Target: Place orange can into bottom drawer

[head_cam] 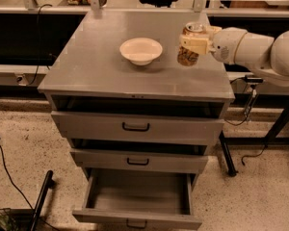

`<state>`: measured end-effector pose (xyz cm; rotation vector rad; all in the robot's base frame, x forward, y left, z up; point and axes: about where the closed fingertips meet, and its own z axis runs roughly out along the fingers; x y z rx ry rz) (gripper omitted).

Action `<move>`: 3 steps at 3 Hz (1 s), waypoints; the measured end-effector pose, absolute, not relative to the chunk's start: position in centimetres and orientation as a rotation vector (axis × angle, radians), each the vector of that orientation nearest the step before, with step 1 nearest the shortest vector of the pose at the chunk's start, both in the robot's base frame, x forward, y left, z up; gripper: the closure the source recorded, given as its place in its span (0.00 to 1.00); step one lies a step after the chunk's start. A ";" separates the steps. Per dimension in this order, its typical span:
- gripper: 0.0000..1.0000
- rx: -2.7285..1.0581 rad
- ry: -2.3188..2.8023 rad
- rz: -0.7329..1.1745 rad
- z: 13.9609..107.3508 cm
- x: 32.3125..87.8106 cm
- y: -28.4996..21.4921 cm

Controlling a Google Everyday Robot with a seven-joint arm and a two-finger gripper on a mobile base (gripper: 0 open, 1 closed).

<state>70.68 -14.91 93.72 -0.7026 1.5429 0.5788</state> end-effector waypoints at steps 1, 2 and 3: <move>1.00 -0.830 1.380 0.554 101.1 67.7 -15.3; 1.00 -0.980 1.324 0.582 103.7 64.3 -14.8; 1.00 -1.123 1.400 0.646 101.1 59.2 -15.4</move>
Offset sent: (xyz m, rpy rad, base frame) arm -0.1569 0.0160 0.0886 -0.2316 -0.1397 0.5826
